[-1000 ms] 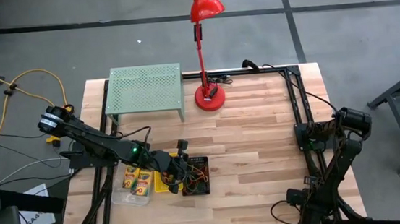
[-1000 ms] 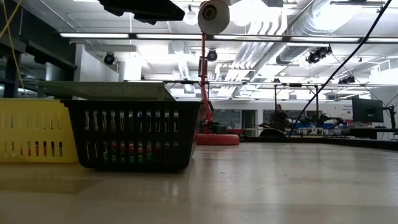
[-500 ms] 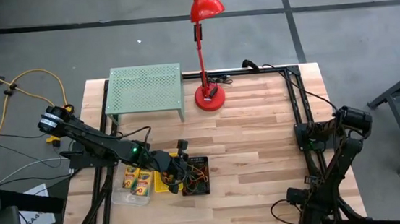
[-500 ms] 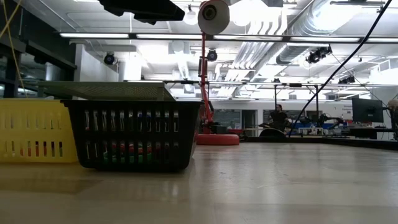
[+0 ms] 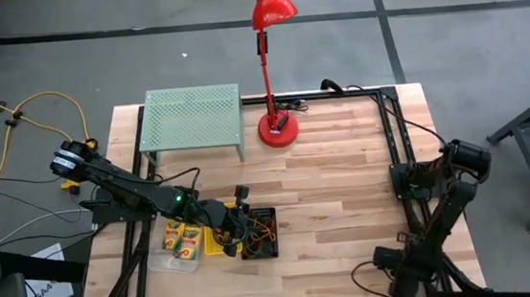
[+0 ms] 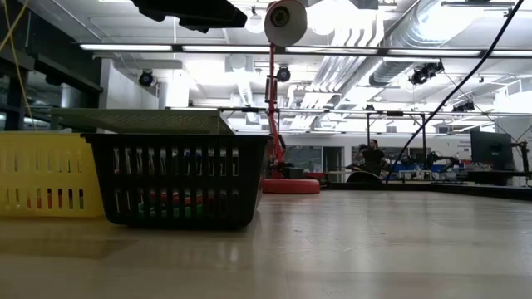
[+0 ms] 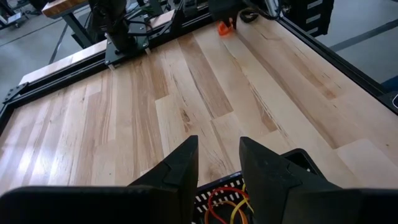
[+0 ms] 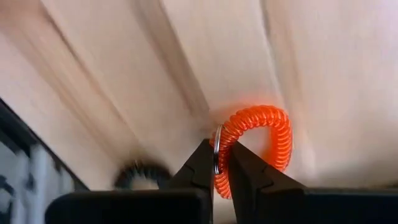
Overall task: Pick & Place Office Desk Supplies
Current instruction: Put the orange spring keychain into the yellow bin
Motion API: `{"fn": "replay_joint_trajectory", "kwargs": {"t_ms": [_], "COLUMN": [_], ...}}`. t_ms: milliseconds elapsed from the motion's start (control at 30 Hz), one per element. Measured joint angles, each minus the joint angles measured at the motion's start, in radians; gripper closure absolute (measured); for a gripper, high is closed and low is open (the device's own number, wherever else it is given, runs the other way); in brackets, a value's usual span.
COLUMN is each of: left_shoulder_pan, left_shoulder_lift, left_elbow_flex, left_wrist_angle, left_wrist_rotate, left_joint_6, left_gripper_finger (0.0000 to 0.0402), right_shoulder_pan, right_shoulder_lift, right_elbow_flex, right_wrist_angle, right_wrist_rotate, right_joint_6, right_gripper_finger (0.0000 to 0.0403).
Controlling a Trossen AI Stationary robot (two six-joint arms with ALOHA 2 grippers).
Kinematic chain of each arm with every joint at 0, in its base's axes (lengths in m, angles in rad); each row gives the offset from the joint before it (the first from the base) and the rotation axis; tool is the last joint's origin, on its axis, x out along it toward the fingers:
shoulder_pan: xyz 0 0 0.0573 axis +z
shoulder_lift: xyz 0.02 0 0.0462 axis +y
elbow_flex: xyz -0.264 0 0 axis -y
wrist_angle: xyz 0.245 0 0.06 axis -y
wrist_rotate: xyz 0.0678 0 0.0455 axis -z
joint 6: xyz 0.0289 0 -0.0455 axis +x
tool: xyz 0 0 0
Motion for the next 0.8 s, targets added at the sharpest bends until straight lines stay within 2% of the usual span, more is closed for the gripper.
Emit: {"fn": "replay_joint_trajectory", "kwargs": {"t_ms": [267,500,667,800], "left_shoulder_pan": [0.0,0.0,0.0,0.0], "left_shoulder_lift": [0.0,0.0,0.0,0.0], "left_elbow_flex": [0.0,0.0,0.0,0.0], "left_wrist_angle": [-0.004,-0.008,-0.01,-0.01], "left_wrist_rotate": [0.0,0.0,0.0,0.0], "left_joint_6": [0.003,0.003,0.003,0.021], "left_gripper_finger": [0.0291,0.0291,0.0291,0.0291], "right_shoulder_pan": [-0.188,-0.364,-0.485,-0.558], "right_shoulder_lift": [-0.001,-0.001,-0.001,-0.001], "right_elbow_flex": [0.001,0.001,0.001,0.001], "right_wrist_angle": [0.12,0.357,0.577,0.738], "right_wrist_rotate": [0.075,0.176,0.173,0.124], "right_joint_6": [-0.214,-0.434,-0.57,-0.632], "right_gripper_finger": [0.0386,0.0386,0.0386,0.0386]}}
